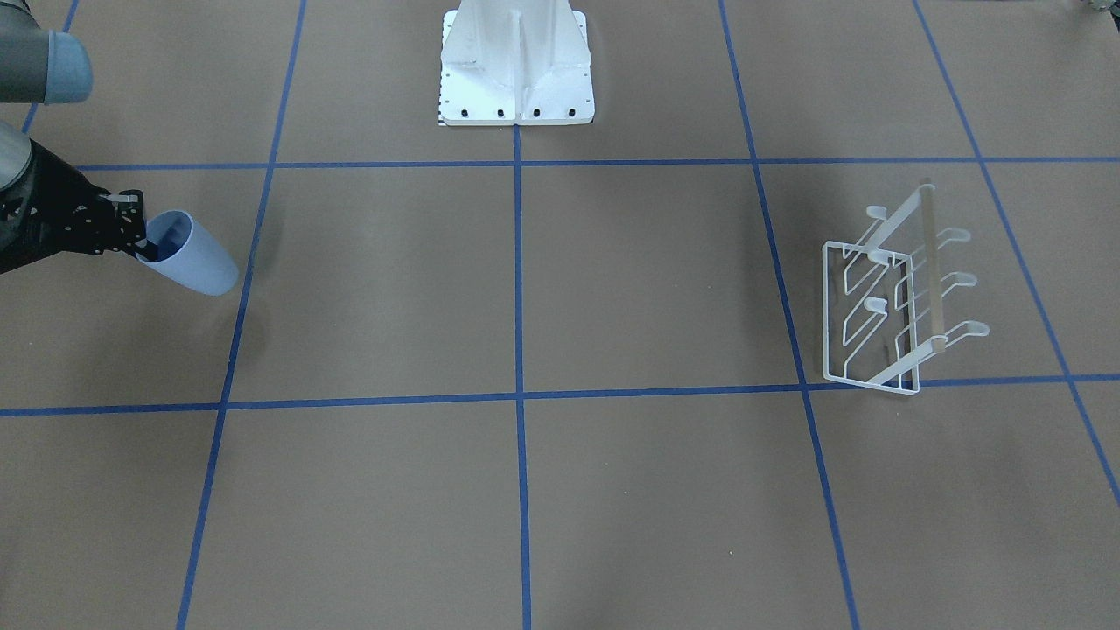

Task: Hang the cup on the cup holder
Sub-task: 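Lift the cup with the right gripper toward the table center while the left arm approaches, then grasp the cup's closed end with the left gripper, then open the right gripper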

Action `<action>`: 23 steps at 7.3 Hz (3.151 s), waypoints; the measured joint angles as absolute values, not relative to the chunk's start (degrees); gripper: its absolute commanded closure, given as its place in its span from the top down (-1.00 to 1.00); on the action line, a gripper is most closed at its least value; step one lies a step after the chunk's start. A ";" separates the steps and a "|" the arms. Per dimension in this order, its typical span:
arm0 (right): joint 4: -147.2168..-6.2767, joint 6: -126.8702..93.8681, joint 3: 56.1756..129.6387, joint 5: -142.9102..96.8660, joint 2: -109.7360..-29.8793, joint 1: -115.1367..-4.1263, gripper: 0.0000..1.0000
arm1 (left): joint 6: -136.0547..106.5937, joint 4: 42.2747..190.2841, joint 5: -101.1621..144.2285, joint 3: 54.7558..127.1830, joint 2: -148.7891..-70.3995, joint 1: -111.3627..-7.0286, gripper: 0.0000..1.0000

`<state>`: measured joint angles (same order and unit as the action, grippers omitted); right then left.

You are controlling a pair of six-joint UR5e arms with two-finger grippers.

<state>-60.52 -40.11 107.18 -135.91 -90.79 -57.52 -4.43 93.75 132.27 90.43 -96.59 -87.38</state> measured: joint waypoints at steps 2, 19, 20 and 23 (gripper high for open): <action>-50.16 -52.50 107.23 -132.78 -86.43 -57.01 -1.00 | -14.13 103.67 132.14 90.24 -98.25 -84.62 0.96; -5.30 -100.20 111.00 -103.53 -70.06 -32.26 -1.00 | -122.48 183.13 98.29 104.69 -113.55 -38.72 0.95; -5.35 -100.20 111.43 -103.53 -69.85 -31.68 -1.00 | -122.43 183.12 98.18 104.67 -113.89 -37.58 0.95; -5.51 -100.18 111.64 -103.53 -68.99 -30.94 -1.00 | -122.78 183.18 98.20 105.22 -114.83 -34.87 0.95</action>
<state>-5.51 -100.18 111.64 -103.53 -68.99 -30.94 -122.78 183.18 98.20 105.22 -114.83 -34.87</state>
